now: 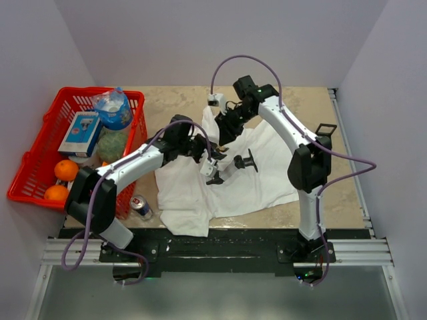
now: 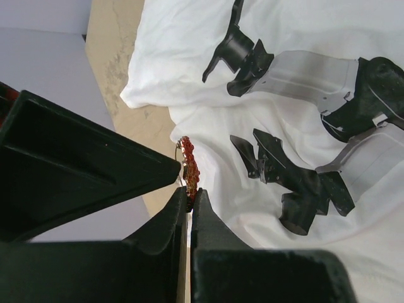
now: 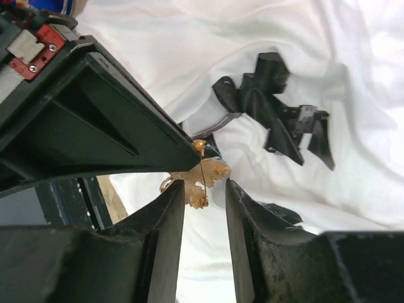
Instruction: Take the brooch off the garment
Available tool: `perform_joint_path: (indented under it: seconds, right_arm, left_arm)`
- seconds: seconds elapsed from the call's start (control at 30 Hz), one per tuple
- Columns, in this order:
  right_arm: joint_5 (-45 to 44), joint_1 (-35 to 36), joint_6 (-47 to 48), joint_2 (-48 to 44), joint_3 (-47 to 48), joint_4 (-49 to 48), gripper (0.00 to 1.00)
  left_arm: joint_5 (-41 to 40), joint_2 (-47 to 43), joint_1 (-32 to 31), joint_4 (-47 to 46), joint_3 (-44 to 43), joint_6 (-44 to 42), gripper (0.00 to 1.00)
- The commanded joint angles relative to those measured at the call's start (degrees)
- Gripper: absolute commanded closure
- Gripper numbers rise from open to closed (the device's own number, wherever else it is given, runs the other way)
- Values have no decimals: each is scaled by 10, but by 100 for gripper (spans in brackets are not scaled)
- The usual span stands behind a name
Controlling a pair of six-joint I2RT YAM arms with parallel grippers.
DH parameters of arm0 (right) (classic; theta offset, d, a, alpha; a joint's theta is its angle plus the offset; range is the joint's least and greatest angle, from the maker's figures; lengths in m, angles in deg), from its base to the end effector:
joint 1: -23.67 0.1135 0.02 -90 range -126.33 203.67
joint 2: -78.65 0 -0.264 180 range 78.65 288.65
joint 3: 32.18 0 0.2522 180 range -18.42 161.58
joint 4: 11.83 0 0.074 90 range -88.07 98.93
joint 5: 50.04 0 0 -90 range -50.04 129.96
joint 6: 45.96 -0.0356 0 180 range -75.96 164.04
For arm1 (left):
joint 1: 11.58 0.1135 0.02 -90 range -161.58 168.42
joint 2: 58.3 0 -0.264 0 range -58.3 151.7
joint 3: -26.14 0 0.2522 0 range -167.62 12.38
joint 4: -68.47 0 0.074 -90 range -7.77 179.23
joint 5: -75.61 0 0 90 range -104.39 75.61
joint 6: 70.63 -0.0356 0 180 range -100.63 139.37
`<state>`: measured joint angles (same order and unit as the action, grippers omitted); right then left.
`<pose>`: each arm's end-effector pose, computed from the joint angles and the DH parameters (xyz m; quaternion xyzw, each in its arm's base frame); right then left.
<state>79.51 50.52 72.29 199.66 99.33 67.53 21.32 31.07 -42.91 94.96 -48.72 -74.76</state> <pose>0.3828 0.2192 0.2911 -0.4829 0.7915 0.3305 0.1767 0.2787 -0.1940 0.2468 0.8281 0.2838 -0.0325 0.4823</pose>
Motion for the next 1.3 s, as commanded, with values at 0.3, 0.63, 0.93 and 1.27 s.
perform_joint_path:
  seconds: [0.3,0.63,0.93,1.27]
  right_arm:
    - [-48,-72,-19,-224,-188,-203,66]
    - [11,-73,0,-270,-274,-197,74]
    - [19,-66,29,-245,-267,-174,73]
    - [23,-65,23,-241,-310,-177,74]
  left_arm:
    - [130,176,32,207,-328,519,100]
    - [283,259,58,261,-372,624,100]
    - [301,267,55,270,-373,617,100]
    - [317,259,55,266,-372,634,100]
